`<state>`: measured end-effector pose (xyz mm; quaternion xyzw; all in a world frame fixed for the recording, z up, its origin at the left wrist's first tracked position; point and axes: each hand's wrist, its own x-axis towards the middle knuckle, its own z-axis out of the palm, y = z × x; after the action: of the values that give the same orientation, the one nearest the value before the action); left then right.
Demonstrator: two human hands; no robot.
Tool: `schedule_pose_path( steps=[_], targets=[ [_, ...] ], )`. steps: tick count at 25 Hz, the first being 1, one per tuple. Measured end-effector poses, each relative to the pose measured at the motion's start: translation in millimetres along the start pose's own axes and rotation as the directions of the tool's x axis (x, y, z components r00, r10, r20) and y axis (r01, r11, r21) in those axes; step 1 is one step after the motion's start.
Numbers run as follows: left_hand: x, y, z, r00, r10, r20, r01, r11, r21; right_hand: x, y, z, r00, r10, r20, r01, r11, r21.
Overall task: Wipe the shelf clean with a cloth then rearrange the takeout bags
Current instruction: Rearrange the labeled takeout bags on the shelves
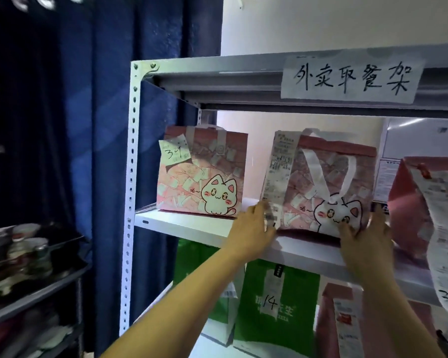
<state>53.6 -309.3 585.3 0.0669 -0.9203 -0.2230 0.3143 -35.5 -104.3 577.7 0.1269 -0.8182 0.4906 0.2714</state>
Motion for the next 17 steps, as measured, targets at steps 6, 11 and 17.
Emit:
schedule_pose_path(
  steps=[6, 11, 17],
  targets=[
    [9.6, -13.3, 2.9, 1.000, 0.003, 0.006, -0.003, 1.000, -0.025, 10.1, -4.0, 7.8, 0.999, -0.036, 0.009, 0.035, 0.996, 0.084],
    [19.2, -31.4, -4.4, 0.999, 0.032, 0.001, -0.032, 0.998, -0.051, 3.1, -11.3, 16.8, 0.999, -0.003, -0.046, 0.005, 0.999, 0.044],
    [24.8, -69.5, -39.9, 0.987, 0.051, -0.152, -0.057, 0.998, -0.031, -1.7, -17.7, 17.4, 0.996, 0.055, -0.075, -0.054, 0.998, 0.011]
  ],
)
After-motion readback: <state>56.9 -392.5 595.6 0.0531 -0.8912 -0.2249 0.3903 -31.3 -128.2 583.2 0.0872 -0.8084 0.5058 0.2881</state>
